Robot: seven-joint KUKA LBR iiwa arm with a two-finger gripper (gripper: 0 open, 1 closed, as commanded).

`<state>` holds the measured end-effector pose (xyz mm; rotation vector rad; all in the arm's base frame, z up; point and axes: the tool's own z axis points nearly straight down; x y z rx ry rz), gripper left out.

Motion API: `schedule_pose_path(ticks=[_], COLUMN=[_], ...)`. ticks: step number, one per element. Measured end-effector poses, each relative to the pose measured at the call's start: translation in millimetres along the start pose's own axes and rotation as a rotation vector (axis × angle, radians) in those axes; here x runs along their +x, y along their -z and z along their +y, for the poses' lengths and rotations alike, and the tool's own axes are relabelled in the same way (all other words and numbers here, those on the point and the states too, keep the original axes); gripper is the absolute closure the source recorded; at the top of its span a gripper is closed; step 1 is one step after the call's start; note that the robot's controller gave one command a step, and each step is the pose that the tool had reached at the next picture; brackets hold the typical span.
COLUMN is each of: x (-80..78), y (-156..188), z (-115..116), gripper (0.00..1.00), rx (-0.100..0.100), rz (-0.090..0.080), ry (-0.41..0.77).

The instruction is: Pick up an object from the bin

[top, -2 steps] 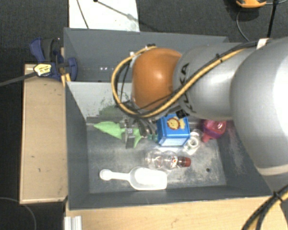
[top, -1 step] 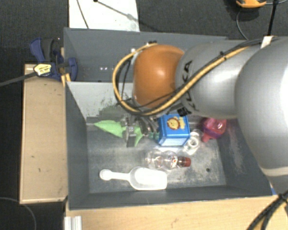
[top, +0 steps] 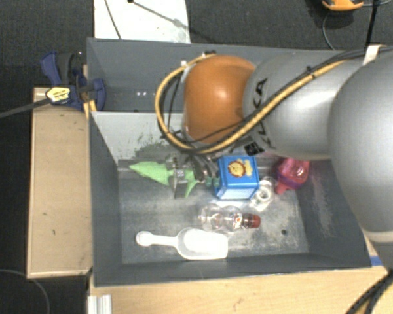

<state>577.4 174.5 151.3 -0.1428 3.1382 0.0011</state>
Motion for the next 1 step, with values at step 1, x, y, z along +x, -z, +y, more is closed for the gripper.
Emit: schedule_pose_path(ticks=[1], x=[-1.0], y=[13.6], z=[0.2], gripper=[1.00], rx=[-0.001], rz=[-0.004], ry=[-0.001])
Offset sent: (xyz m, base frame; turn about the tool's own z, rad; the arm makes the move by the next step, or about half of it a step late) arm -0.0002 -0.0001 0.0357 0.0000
